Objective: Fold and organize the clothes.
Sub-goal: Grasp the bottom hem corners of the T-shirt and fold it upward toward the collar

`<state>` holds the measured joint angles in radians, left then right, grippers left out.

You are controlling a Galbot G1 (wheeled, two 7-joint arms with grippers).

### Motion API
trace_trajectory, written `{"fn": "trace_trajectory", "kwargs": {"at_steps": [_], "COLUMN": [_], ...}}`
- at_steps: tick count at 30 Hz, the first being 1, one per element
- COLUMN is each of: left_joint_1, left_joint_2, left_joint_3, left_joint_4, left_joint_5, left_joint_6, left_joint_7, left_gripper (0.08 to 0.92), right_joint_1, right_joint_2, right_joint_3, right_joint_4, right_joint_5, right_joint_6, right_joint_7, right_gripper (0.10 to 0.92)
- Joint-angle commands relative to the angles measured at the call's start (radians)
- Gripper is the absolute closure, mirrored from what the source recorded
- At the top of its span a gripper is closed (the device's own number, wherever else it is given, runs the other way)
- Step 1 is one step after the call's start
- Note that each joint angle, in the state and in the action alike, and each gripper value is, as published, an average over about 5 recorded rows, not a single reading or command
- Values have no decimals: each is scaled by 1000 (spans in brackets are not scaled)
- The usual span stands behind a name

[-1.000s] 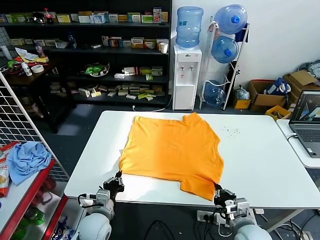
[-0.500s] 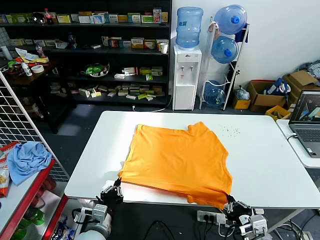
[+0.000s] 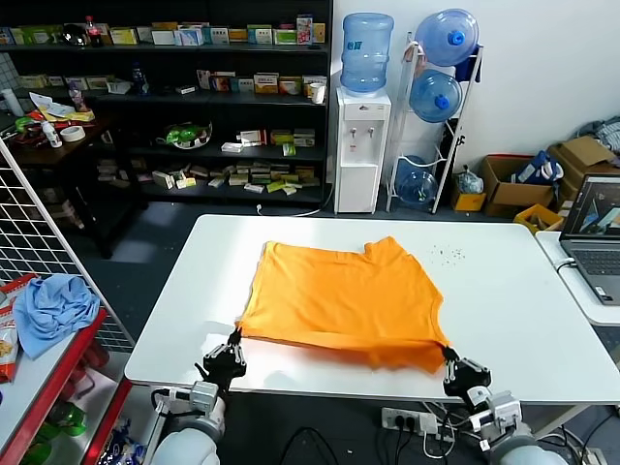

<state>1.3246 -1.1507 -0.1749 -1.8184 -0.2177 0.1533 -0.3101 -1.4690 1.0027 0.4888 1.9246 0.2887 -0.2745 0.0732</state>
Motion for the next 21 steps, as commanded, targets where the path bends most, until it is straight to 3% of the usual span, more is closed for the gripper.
{"fn": "trace_trajectory", "kwargs": {"at_steps": [1,12,16,21], "left_joint_1": [-220,-361,-350,-296], "left_joint_2": [-9,-33,-25,-7], "left_joint_3": [64,115,112,96], "left_joint_4": [193,322,310,258], "left_joint_5": [-26,-18,-24,-61], "left_joint_6": [6,7,-3,-16], "left_joint_7": [-10,5,18,22], "left_gripper": [907,907,867,729], "right_joint_1": [177,351,352,313], "right_joint_2": [-27,19,29,2], "right_joint_3": [-29,-148,-164,-156], "right_joint_4": [-150,-309,-306,-239], "right_joint_5": [15,16,40,123], "right_joint_6": [37,36,-12,-115], "right_joint_7": [-7,-10,-17,-16], "right_gripper": [902,895,809,670]}}
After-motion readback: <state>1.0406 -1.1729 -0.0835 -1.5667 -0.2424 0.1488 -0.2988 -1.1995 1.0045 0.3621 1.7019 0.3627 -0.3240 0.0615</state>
